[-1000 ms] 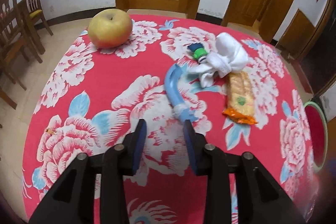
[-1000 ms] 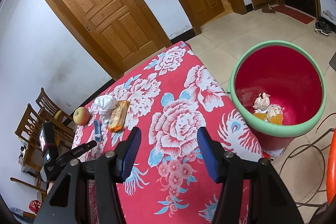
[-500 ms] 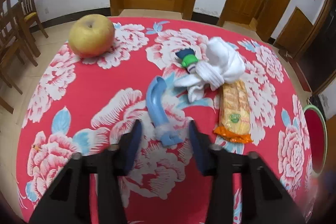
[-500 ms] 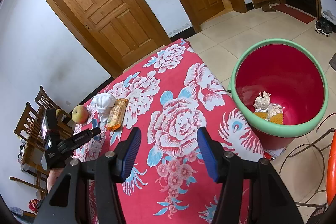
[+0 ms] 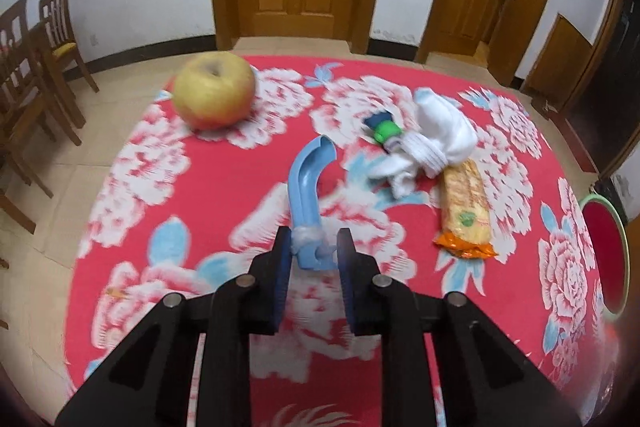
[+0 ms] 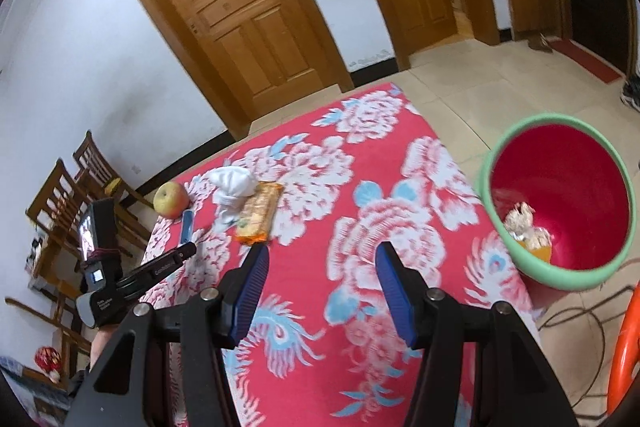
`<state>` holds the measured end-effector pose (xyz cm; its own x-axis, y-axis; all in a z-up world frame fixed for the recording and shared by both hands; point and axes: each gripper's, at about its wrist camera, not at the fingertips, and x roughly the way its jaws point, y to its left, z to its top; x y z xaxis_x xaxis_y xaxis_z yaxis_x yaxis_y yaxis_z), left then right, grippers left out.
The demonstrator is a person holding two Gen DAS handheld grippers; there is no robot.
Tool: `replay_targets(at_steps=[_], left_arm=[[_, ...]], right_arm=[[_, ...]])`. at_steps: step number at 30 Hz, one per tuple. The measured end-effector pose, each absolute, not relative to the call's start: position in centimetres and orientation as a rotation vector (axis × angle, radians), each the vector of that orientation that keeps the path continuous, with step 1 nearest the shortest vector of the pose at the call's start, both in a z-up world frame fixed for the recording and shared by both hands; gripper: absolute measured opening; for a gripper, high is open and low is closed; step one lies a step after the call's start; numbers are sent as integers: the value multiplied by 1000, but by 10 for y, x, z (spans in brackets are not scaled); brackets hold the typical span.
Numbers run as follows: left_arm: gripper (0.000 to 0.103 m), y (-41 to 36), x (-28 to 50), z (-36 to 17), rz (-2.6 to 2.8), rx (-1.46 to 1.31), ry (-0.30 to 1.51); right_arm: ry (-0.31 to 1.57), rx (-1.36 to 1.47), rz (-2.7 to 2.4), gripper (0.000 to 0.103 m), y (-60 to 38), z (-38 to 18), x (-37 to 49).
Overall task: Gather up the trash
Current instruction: 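Grasp the snack bag with the right tool while the left tool holds the blue tube, then carry the snack bag toward the bucket with the right tool while the left tool holds the tube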
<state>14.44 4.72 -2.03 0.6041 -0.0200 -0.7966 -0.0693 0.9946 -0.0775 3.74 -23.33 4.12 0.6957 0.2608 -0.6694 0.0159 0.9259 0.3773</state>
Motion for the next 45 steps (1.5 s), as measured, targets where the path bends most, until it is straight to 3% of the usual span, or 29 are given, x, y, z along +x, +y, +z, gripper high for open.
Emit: replay_targets(at_steps=[16, 33, 35, 37, 45], left_arm=[[22, 92, 143, -29, 126, -171, 868], [22, 95, 143, -35, 130, -182, 875], [22, 95, 143, -35, 131, -182, 876], [22, 95, 144, -36, 132, -184, 879], [22, 95, 144, -37, 131, -186, 880]], right_arm=[[893, 230, 207, 59, -121, -6, 125], [939, 189, 176, 59, -95, -43, 160], [938, 172, 175, 57, -94, -43, 161], [935, 151, 162, 46, -93, -44, 160], [927, 163, 187, 44, -98, -36, 150]])
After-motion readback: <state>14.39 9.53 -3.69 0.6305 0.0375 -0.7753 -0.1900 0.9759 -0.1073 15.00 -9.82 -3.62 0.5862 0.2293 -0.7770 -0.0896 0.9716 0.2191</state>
